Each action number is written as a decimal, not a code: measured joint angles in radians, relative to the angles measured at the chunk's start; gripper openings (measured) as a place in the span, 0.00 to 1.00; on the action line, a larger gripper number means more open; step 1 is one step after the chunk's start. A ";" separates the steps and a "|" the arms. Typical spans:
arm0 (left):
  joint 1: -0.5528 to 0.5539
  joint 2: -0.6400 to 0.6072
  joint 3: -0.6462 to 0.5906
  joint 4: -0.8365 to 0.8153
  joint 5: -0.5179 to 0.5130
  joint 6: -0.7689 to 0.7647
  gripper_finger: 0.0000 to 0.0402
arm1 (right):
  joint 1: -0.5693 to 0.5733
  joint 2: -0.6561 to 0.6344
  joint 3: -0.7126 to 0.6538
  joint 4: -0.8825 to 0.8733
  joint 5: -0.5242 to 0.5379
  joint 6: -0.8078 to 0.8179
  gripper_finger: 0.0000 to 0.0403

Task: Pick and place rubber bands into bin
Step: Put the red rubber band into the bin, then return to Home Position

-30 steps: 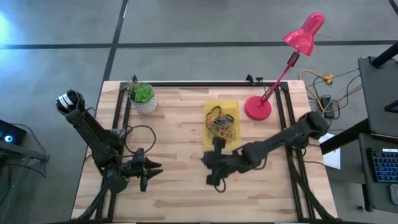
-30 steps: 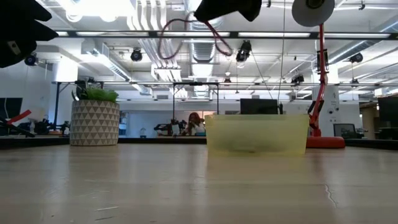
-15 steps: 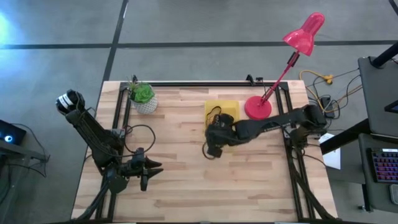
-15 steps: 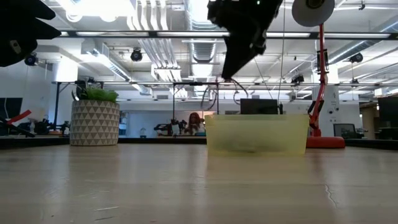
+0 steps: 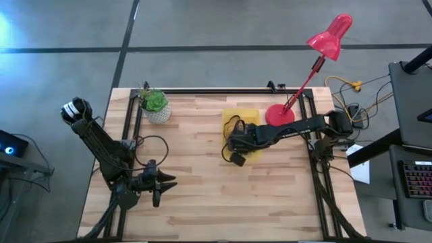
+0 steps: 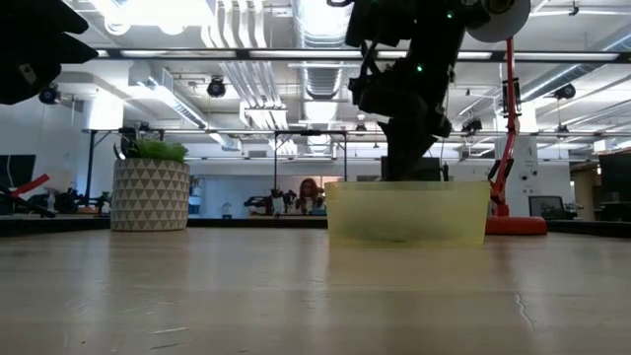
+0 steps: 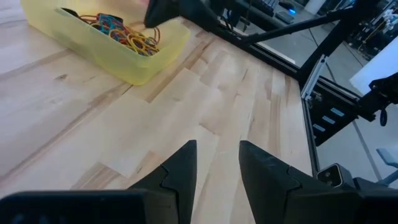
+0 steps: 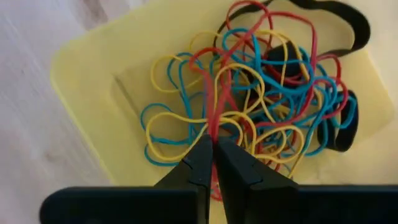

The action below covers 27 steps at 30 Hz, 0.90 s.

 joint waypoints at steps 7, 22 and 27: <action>0.015 0.000 0.000 0.000 -0.023 0.026 0.26 | 0.025 -0.026 0.003 0.047 -0.002 -0.019 0.17; 0.039 0.000 -0.001 0.048 -0.039 0.160 0.26 | 0.083 -0.094 0.145 0.052 0.015 -0.159 0.43; 0.133 0.000 -0.001 0.450 -0.191 0.824 0.26 | 0.178 -0.197 0.181 0.077 0.095 -0.312 0.42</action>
